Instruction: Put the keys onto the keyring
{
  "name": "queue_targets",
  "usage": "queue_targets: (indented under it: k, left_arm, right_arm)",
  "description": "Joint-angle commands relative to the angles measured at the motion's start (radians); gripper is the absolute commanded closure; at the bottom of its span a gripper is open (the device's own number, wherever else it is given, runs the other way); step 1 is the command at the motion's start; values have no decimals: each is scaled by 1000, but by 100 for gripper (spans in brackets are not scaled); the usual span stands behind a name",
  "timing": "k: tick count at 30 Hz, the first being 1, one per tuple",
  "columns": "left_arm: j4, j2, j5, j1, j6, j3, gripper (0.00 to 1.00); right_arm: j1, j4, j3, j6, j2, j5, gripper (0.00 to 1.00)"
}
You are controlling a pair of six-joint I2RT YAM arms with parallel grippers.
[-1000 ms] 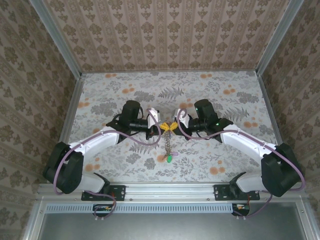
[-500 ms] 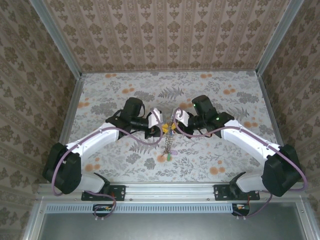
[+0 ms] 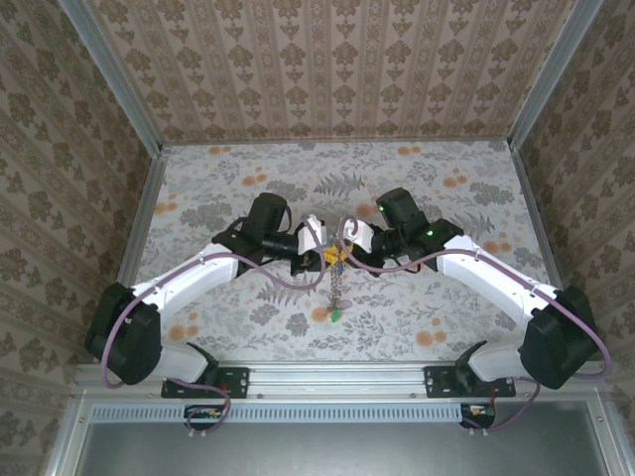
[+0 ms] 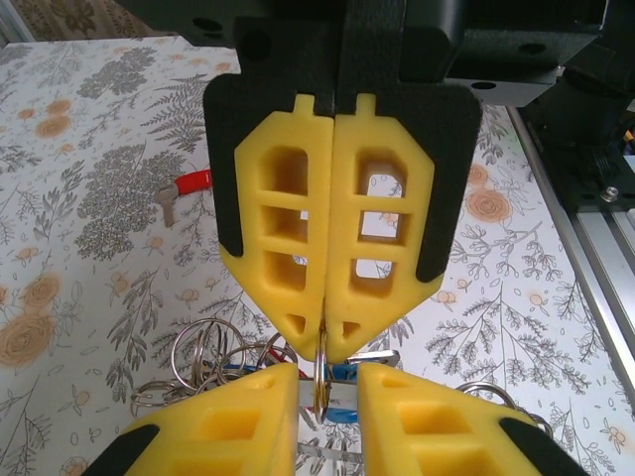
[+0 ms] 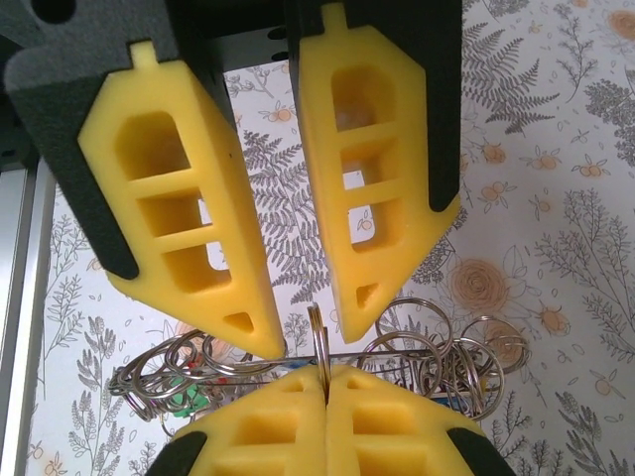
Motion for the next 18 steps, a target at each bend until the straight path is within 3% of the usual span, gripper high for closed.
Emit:
queue_targets:
  k: [1, 9, 15, 18]
  left_arm:
    - [6, 20, 8, -9, 6, 34, 81]
    - [-8, 25, 0, -11, 20, 36, 84]
    - [-17, 29, -12, -11, 23, 37, 99]
    - [-12, 25, -4, -8, 21, 31, 100]
  right_arm:
    - [7, -4, 48, -12, 2, -10, 100]
    - [8, 17, 42, -4, -5, -24, 100]
    - [7, 40, 29, 5, -16, -35, 100]
    - [8, 68, 11, 11, -32, -39, 100]
